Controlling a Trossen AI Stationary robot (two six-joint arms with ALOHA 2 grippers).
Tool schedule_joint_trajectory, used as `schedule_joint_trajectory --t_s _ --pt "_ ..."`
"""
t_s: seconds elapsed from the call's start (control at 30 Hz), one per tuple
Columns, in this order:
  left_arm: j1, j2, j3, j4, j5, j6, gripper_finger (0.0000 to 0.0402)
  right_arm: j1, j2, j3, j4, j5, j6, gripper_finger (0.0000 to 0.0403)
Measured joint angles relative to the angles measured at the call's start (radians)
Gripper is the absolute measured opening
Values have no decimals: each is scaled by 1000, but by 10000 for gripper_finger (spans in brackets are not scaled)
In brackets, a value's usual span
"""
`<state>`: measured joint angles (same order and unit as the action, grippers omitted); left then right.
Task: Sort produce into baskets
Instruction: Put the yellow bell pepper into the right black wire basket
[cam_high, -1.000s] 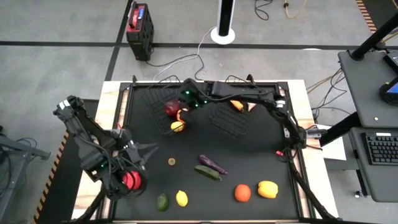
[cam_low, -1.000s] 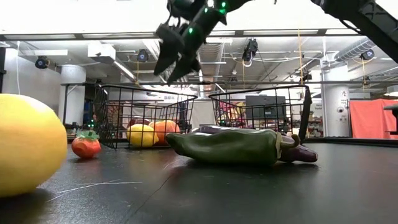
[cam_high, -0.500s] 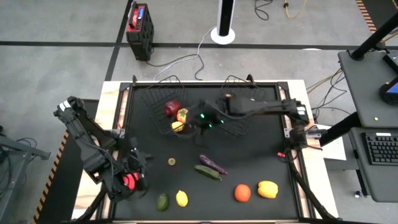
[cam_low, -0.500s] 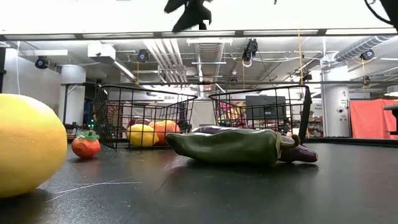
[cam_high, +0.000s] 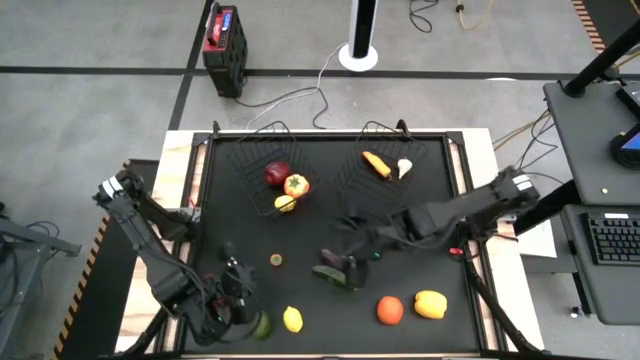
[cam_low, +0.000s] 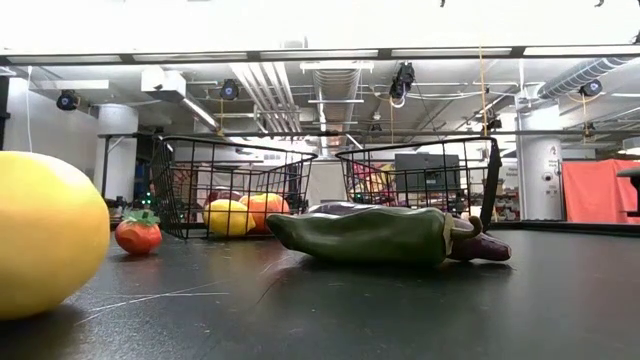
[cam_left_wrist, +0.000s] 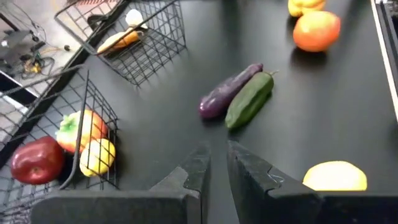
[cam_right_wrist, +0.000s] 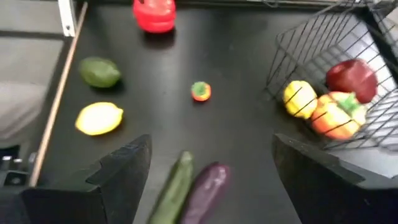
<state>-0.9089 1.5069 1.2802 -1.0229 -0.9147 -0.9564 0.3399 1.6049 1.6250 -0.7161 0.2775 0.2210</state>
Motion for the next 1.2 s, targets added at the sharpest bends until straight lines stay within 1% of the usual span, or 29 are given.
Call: schedule_joint_trajectory --t_s 0.13,0.33,0.5,0.6,0.73,0.8,0.9,1.03,1.2 --pt "1 47 37 2 -2 43 36 47 -60 -131 75 40 107 318" --pt "4 106 71 7 -12 91 36 87 -85 -275 62 39 320 320" --pt "14 161 82 28 -4 184 36 117 -79 -341 7 2 477 314" --pt "27 184 83 54 70 267 36 139 -71 -348 -61 -35 571 309" --pt "56 193 83 80 249 360 32 172 -73 -340 -119 -107 687 303" --pt "72 191 83 86 311 400 23 190 -73 -329 -145 -164 726 302" --pt "91 183 83 92 326 464 6 226 -69 -309 -165 -243 730 301" --pt "110 179 83 99 327 524 3 276 -67 -292 -190 -280 783 298" --pt "126 179 83 119 331 557 1 335 -67 -248 -369 -310 952 290"
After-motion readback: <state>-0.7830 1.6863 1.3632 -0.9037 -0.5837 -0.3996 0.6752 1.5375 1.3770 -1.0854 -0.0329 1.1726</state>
